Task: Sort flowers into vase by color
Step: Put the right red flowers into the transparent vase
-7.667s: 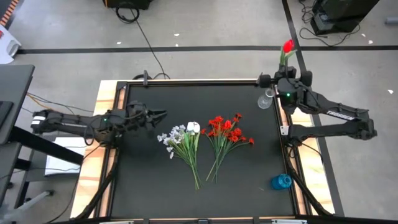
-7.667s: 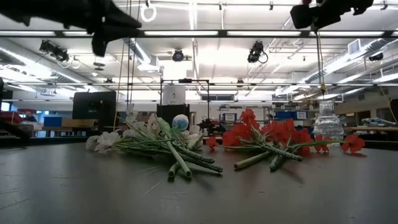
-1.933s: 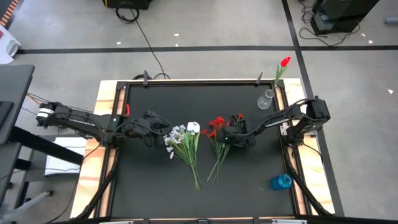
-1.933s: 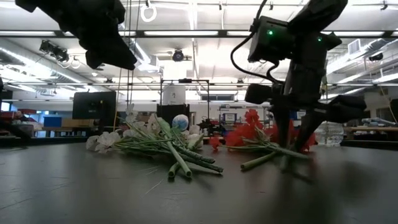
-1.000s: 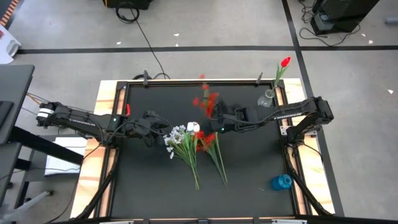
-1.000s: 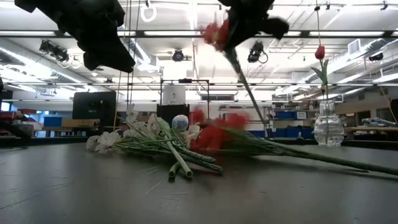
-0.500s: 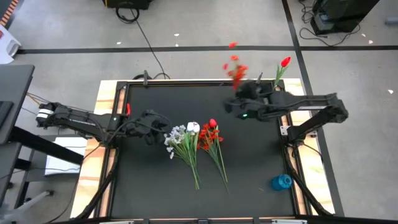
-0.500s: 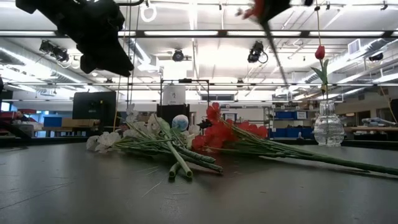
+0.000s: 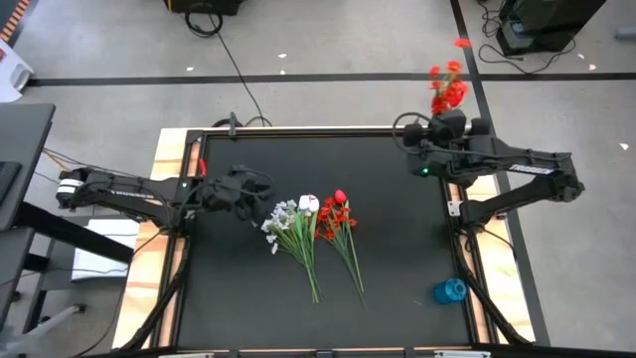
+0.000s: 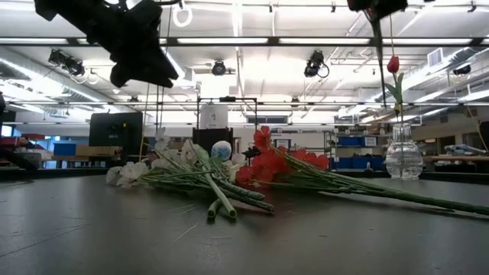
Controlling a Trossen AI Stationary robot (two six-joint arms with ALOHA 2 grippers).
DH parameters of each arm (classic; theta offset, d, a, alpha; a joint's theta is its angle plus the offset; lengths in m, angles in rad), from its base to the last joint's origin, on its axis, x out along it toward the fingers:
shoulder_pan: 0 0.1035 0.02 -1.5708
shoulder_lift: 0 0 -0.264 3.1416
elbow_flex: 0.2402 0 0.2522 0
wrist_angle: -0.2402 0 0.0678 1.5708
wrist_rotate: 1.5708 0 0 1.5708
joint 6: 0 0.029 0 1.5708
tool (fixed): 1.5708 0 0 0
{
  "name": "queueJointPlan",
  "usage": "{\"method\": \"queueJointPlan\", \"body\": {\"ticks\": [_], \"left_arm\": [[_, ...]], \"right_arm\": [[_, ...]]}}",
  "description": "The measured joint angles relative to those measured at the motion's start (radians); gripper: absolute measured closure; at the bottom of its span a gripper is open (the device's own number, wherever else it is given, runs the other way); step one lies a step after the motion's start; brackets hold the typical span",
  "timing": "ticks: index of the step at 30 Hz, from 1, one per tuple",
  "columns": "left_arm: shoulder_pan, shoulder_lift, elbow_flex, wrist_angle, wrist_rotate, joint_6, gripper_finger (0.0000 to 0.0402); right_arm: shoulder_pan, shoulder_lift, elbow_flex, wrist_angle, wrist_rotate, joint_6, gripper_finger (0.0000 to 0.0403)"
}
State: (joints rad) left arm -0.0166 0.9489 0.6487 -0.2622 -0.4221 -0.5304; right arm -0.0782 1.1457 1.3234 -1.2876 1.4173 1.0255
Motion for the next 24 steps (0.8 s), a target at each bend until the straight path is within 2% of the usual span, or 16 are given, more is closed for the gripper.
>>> {"method": "queueJointPlan", "body": {"ticks": [7, 14, 18, 24], "left_arm": [[0.01, 0.0, 0.0, 0.035, 0.001, -0.002, 0.0257], [0.009, 0.0, 0.0, 0.035, -0.004, -0.028, 0.0257], [0.009, 0.0, 0.0, 0.035, -0.012, -0.044, 0.0257], [0.009, 0.0, 0.0, 0.036, -0.022, -0.059, 0.0257]], "right_arm": [[-0.088, -0.083, -0.144, 0.024, -0.011, 0.037, 0.0388], [-0.137, -0.139, -0.209, 0.091, 0.001, 0.008, 0.0388], [-0.151, -0.149, -0.209, 0.123, 0.016, -0.051, 0.0387], [-0.154, -0.163, -0.209, 0.243, 0.018, -0.225, 0.0387]]}}
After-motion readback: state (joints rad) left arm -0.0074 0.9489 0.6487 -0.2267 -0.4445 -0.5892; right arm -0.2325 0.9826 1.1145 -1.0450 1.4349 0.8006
